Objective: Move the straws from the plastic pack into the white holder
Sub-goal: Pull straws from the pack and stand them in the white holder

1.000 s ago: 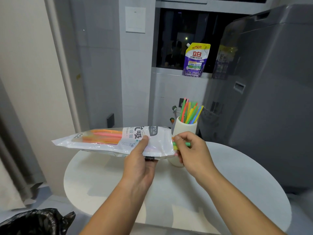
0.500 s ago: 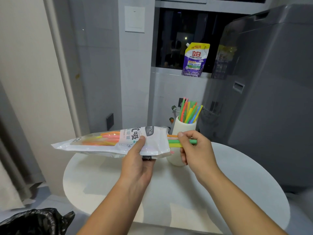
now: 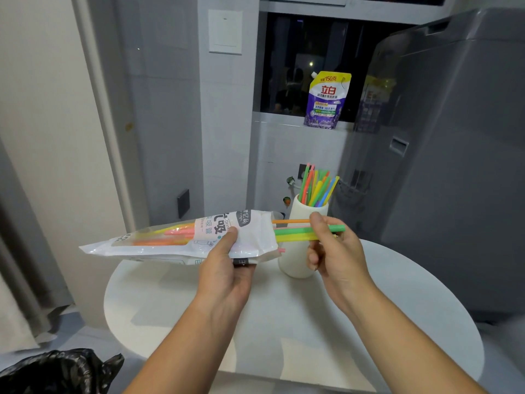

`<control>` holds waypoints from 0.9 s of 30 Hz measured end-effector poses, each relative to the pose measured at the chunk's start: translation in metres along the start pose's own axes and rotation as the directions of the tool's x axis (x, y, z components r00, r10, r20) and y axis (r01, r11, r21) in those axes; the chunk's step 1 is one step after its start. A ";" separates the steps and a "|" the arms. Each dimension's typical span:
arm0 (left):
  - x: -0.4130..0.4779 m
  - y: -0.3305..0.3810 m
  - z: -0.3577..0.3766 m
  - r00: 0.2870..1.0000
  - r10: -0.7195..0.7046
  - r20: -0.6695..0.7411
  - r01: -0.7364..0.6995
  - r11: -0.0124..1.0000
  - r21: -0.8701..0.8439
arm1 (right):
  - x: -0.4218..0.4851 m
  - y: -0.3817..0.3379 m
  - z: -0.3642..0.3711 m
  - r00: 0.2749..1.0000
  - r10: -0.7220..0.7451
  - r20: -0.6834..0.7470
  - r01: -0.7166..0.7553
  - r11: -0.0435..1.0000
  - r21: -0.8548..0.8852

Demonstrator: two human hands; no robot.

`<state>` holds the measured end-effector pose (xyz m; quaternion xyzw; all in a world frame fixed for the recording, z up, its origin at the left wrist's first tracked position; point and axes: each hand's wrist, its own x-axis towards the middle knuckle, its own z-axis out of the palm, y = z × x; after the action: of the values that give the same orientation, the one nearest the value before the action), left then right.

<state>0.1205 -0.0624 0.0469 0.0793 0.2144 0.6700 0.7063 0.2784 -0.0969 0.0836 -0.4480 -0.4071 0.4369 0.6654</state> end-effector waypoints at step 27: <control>-0.017 -0.003 0.008 0.996 -0.086 -0.008 0.086 0.994 -0.061 | 0.013 -0.021 -0.001 0.986 -0.126 -0.112 0.108 0.982 -0.156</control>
<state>0.1267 -0.0781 0.0559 0.0448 0.2009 0.6456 0.7354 0.2874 -0.0898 0.1057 -0.4974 -0.4231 0.3372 0.6782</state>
